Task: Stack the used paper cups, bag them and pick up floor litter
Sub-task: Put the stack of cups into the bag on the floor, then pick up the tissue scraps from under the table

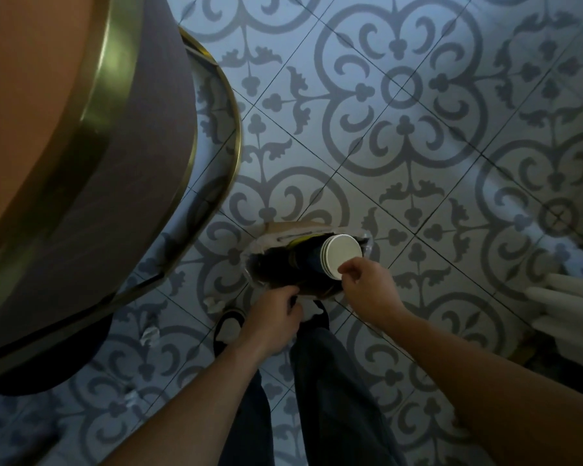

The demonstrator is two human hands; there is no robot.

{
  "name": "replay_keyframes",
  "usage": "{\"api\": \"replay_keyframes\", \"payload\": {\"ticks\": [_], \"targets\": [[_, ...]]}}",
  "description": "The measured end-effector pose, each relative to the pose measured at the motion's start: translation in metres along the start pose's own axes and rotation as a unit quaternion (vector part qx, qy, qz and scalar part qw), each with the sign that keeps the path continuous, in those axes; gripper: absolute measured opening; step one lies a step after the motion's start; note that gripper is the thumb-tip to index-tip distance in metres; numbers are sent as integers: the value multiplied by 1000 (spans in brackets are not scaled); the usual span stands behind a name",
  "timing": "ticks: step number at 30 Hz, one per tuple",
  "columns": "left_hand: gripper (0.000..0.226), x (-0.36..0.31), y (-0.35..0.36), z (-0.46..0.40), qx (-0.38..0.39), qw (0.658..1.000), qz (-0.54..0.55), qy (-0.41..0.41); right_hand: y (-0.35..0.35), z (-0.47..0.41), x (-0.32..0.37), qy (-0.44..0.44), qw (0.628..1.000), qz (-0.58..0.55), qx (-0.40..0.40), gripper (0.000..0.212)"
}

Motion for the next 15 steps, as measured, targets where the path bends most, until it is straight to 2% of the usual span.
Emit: {"api": "replay_keyframes", "payload": {"ticks": [7,15], "targets": [[19,36,-19,49,-105,992,65,-32,22,34,31,-125,985,114,38,13],[7,120,-49,133,-216,962,121,-118,98,78,71,-201,961,149,114,4]]}}
Point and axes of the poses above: each hand's wrist, its own z-axis away from the middle knuckle, its own y-axis out of the palm, x = y × z, the point moved 8 cm from there along -z, towards the middle knuckle, and after that the axes turned 8 degrees about -z, right-handed, at the moved point
